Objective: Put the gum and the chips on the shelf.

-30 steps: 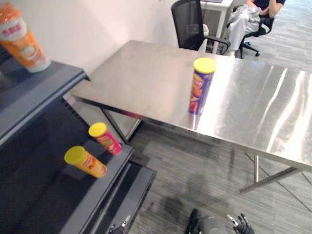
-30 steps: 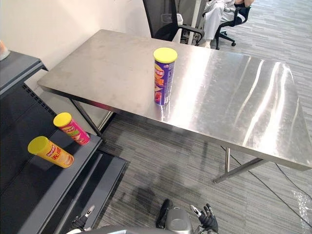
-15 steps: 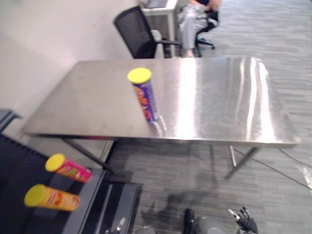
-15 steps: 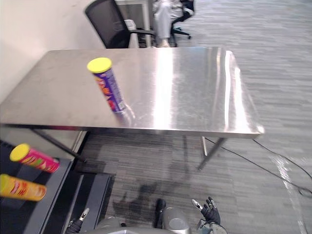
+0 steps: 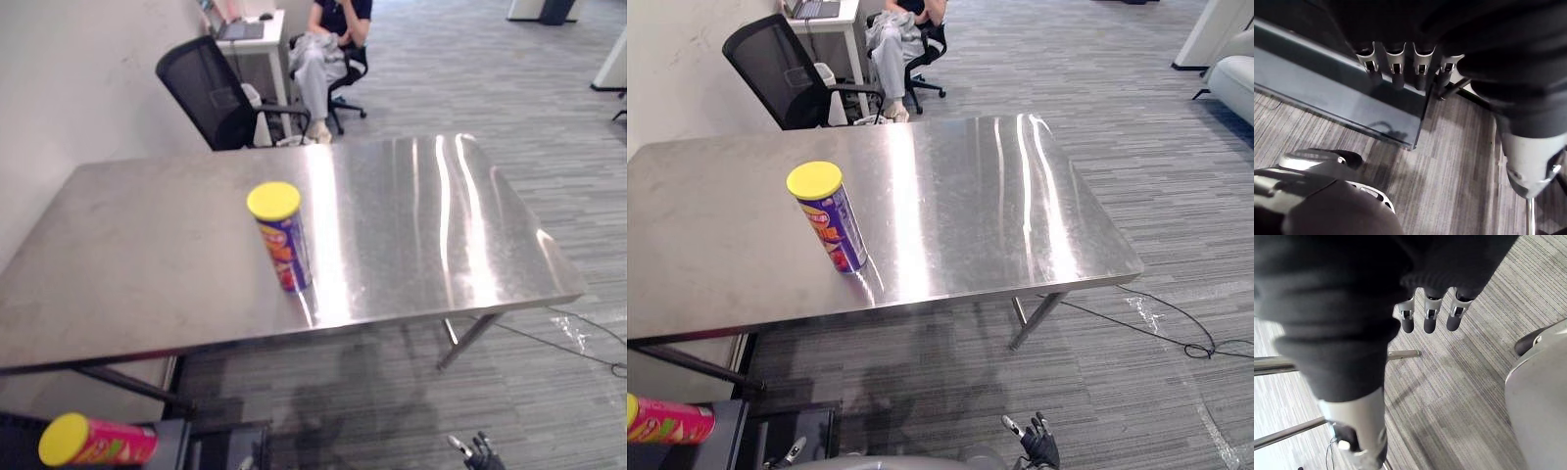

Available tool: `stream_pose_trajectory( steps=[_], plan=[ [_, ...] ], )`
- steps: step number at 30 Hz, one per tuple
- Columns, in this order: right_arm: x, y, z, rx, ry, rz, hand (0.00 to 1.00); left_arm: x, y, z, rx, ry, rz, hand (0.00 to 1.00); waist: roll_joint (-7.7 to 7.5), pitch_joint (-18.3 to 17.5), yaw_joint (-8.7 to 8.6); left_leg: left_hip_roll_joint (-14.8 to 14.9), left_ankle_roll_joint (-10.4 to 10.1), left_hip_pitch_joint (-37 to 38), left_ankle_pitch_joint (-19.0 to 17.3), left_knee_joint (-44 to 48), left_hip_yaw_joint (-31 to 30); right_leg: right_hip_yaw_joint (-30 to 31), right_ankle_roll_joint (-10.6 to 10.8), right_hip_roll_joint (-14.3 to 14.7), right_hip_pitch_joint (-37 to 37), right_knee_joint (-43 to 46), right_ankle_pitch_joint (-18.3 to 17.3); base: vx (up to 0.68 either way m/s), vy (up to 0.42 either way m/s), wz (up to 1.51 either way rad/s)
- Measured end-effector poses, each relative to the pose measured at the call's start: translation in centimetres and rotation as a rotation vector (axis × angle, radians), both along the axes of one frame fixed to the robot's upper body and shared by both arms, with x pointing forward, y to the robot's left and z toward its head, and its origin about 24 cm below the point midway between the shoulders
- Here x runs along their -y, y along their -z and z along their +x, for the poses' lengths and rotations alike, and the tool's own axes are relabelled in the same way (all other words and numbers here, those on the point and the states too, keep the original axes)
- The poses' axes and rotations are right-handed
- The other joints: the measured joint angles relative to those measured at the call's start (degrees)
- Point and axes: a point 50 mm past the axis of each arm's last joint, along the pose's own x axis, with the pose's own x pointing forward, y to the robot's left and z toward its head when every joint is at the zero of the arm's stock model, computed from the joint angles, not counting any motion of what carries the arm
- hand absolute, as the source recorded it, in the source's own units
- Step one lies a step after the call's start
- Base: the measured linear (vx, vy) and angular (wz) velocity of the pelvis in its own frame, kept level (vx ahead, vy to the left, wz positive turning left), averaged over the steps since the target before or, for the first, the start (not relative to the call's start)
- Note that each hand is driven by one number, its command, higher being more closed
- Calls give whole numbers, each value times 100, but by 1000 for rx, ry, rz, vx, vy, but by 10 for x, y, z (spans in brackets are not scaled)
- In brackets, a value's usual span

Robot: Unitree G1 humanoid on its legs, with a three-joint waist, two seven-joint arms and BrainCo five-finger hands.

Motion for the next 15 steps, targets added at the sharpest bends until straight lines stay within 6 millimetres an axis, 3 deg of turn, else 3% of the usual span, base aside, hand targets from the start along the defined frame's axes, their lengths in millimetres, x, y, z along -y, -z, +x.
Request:
stream_pose_trajectory(
  steps=[10, 15],
  plan=[
    [5, 1, -6, -51, -13, -65, 0, 3, 2, -1, -27, 53, -3, 0, 115, -70, -47, -1, 35, 80, 4, -336, -40, -196, -100, 88, 67, -564, 393, -63, 11, -9],
    [5, 3, -14, -84, 6, -72, 0, 3, 1, 1, -24, 78, -2, 0, 78, -90, 50, 55, 175, 124, 75, -563, 14, -509, -102, 57, 65, -801, 435, -136, -8, -11]
  ],
)
